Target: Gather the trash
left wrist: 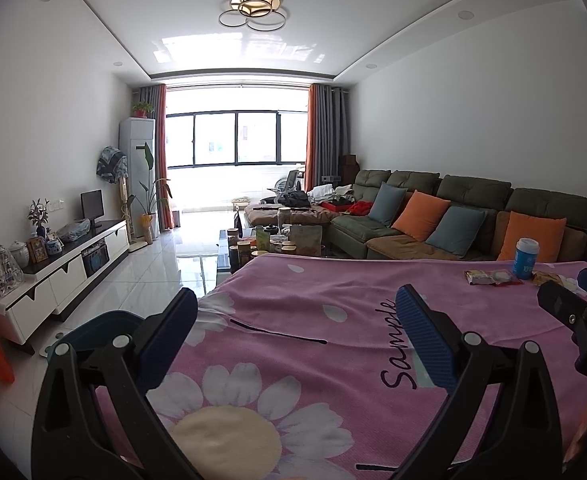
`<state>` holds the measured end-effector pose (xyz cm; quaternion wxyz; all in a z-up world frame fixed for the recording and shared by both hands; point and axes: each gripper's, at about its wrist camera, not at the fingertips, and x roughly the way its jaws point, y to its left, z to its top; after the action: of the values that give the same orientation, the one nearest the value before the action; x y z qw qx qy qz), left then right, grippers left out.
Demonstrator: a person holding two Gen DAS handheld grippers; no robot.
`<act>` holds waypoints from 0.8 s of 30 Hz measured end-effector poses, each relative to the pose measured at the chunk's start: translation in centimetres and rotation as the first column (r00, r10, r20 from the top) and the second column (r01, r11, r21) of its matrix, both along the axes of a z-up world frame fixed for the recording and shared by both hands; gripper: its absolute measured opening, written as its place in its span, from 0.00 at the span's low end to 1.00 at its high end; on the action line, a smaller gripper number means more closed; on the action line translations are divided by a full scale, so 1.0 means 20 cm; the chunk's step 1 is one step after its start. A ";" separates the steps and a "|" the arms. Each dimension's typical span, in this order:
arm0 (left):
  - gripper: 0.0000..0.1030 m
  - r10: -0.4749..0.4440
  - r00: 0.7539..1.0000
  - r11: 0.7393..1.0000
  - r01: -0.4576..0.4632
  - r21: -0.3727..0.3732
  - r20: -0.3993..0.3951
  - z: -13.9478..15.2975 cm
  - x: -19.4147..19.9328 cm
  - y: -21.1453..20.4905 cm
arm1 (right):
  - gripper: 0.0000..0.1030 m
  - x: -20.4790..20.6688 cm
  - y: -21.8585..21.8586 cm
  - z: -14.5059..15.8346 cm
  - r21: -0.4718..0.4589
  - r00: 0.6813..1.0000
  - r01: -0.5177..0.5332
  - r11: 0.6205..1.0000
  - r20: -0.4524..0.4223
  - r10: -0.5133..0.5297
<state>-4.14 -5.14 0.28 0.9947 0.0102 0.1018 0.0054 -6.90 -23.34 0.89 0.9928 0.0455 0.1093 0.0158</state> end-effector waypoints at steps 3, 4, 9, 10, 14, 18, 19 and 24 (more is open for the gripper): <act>0.95 0.000 1.000 1.000 0.000 0.000 0.000 0.00 0.00 0.00 | 0.93 0.00 0.00 0.00 0.001 1.000 -0.001 1.000 -0.001 0.001; 0.95 0.000 1.000 1.000 0.000 0.000 0.000 0.00 0.00 0.00 | 0.93 0.00 0.00 0.00 0.000 1.000 0.002 1.000 -0.001 -0.002; 0.95 -0.001 1.000 1.000 0.001 -0.001 -0.001 0.00 0.00 0.00 | 0.93 0.00 0.01 0.00 0.000 1.000 0.002 1.000 0.001 -0.002; 0.95 0.000 1.000 1.000 0.000 0.000 -0.001 0.00 0.00 0.00 | 0.93 0.00 0.02 0.00 0.000 1.000 0.003 1.000 0.000 -0.003; 0.95 0.000 1.000 1.000 0.000 0.000 -0.003 0.00 0.00 0.00 | 0.93 -0.01 0.02 0.00 -0.001 1.000 0.005 1.000 0.000 -0.005; 0.95 -0.001 1.000 1.000 0.001 -0.001 -0.002 0.00 0.00 0.00 | 0.93 -0.02 0.02 0.01 -0.001 1.000 0.005 1.000 0.004 -0.005; 0.95 0.000 1.000 1.000 0.000 -0.002 -0.002 0.00 0.00 0.00 | 0.93 -0.02 0.02 0.01 0.000 1.000 0.005 1.000 0.005 -0.005; 0.95 0.002 1.000 1.000 -0.002 -0.001 -0.003 0.00 0.00 0.00 | 0.93 -0.02 0.02 0.01 0.001 1.000 0.007 1.000 0.006 -0.007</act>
<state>-4.12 -5.17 0.25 0.9946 0.0095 0.1033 0.0062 -7.23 -22.86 1.09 0.9932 0.0464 0.1062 0.0126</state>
